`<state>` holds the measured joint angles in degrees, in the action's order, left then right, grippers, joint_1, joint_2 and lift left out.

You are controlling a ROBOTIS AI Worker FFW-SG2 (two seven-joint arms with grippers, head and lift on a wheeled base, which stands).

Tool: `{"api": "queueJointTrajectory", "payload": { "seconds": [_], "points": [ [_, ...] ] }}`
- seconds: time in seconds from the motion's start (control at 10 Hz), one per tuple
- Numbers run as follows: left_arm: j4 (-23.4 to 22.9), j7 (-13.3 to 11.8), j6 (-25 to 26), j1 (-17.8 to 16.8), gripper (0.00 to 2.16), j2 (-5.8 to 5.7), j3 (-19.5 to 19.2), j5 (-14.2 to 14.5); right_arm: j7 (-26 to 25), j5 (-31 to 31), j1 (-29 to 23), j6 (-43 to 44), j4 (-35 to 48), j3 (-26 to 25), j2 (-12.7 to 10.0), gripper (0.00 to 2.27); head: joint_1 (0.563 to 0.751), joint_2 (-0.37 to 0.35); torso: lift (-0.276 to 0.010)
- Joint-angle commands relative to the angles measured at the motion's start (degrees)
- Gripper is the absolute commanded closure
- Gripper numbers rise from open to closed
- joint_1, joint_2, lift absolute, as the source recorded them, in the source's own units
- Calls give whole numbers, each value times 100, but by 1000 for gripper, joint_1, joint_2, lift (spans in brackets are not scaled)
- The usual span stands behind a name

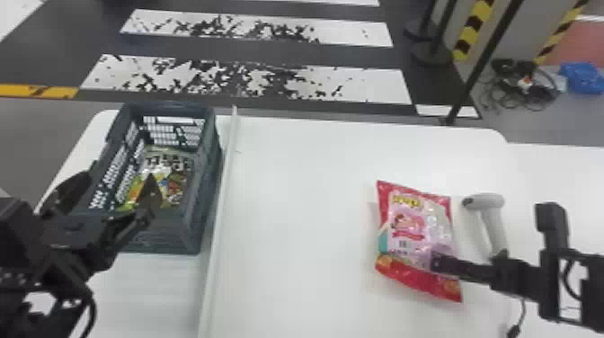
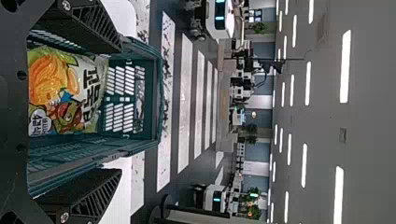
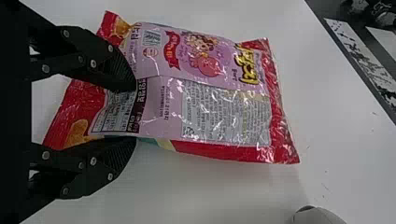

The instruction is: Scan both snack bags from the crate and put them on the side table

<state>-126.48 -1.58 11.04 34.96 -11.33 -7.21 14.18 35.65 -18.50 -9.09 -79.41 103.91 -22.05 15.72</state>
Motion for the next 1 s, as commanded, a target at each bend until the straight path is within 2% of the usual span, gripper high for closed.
{"api": "queueJointTrajectory", "payload": {
  "seconds": [0.0,0.3,0.5,0.7,0.9],
  "points": [
    [9,0,0,2,87,-1,0,6,153,-57,-6,-229,51,-115,10,2256,695,-48,-87],
    [9,0,0,11,87,8,0,6,320,-875,-129,-580,508,-598,1,2256,695,-39,-87],
    [-9,0,0,20,87,16,0,6,346,-1745,-173,-440,771,-1275,-69,2256,695,-27,-87],
    [-18,0,0,37,87,16,0,6,47,-1727,47,-53,886,-1899,-157,2253,695,-47,-87],
    [-26,0,-18,46,87,16,-9,6,-489,-1499,460,351,543,-2303,-104,2256,695,-138,-87]
  ]
}}
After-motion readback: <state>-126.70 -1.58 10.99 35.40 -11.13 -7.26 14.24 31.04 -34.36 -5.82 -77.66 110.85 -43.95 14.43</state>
